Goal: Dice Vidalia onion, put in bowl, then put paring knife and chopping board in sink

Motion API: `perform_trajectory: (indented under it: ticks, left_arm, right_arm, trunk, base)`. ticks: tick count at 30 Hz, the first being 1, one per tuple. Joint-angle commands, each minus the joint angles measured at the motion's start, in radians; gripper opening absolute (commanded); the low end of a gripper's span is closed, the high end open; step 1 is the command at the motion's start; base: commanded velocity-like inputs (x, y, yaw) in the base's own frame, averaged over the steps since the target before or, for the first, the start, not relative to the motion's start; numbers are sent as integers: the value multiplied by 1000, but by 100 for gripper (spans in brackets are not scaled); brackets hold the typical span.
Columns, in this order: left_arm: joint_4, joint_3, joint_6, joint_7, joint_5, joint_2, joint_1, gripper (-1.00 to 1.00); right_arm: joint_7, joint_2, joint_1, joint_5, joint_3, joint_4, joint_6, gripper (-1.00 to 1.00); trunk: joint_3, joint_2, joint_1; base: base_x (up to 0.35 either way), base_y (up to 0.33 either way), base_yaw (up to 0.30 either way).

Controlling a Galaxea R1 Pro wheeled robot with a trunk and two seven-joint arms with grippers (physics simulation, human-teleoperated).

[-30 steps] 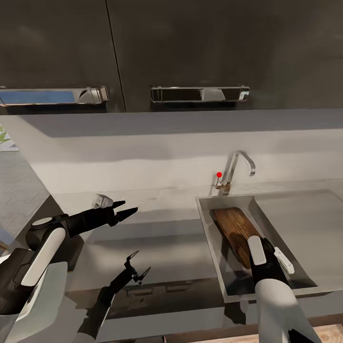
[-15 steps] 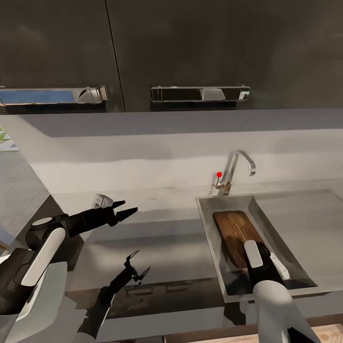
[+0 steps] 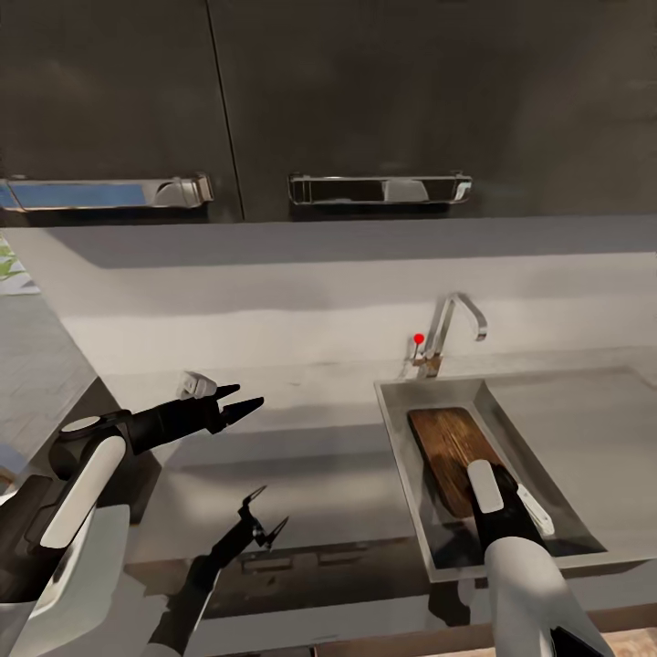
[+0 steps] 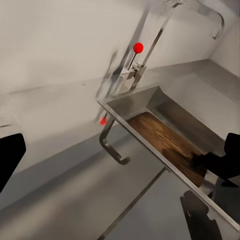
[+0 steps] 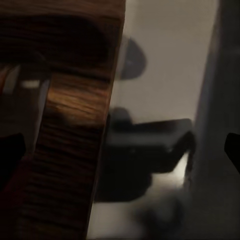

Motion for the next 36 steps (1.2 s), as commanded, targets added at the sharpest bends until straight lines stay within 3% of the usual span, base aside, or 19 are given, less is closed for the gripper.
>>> perform_trajectory:
  ticks: [1,13,17,25,30,36]
  left_arm:
    - [0,-1,7,2,7,1,-1,100]
    - [0,-10,6,2,7,1,-1,100]
    - [0,-20,5,2,7,1,-1,100]
    - [0,-22,5,2,7,1,-1,100]
    - [0,-23,5,2,7,1,-1,100]
    - [0,-24,5,2,7,1,-1,100]
  right_arm:
    - [-3,1,-1,0,-3,-3,10,100]
    - [-3,1,-1,-1,11,-60,13,100]
    - [-3,1,-1,-1,71,-95,17,100]
    - [-3,1,-1,-1,144,-106,32,100]
    - [1,1,-1,-2,229,-131,113,100]
    - [10,1,-1,-3,280,-144,141,100]
  trunk:
    - [0,-2,1]
    - [17,-2,1]
    - [21,-2,1]
    - [24,-2,1]
    - [24,-2,1]
    - [24,-2,1]
  base:
    - [0,0,0]
    - [0,0,0]
    - [0,0,0]
    - [0,0,0]
    - [0,0,0]
    - [0,0,0]
